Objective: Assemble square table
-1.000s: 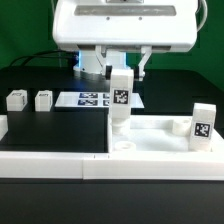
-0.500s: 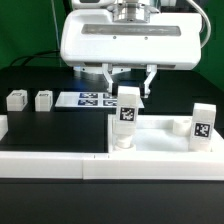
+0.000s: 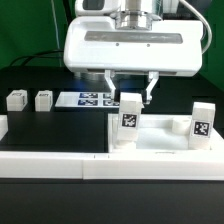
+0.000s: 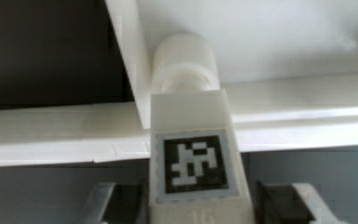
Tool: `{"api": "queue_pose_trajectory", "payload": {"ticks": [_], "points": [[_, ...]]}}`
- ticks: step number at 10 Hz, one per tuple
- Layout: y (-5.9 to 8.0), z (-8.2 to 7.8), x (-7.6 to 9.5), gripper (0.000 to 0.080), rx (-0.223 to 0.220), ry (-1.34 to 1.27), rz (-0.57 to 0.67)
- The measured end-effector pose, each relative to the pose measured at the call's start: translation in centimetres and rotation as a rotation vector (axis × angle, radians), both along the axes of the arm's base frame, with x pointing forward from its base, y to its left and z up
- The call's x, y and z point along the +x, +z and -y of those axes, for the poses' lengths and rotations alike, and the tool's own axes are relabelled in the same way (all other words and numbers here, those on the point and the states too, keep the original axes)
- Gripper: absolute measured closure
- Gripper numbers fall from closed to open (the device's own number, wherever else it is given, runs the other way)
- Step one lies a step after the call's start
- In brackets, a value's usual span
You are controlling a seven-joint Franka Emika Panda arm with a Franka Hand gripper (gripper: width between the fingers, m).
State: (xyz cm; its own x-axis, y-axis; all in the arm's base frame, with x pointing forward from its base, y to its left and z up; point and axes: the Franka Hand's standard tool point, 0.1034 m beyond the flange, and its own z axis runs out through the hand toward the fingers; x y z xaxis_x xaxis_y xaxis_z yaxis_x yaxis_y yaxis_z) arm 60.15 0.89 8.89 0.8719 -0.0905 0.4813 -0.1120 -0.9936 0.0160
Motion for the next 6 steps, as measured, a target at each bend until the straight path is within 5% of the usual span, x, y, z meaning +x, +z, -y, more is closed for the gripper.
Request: {"api": "queue_pose_trajectory", "payload": {"ticks": [6], "points": [[-0.04,0.54,0.45,0.0511,-0.021,-0.006,0.048]]}}
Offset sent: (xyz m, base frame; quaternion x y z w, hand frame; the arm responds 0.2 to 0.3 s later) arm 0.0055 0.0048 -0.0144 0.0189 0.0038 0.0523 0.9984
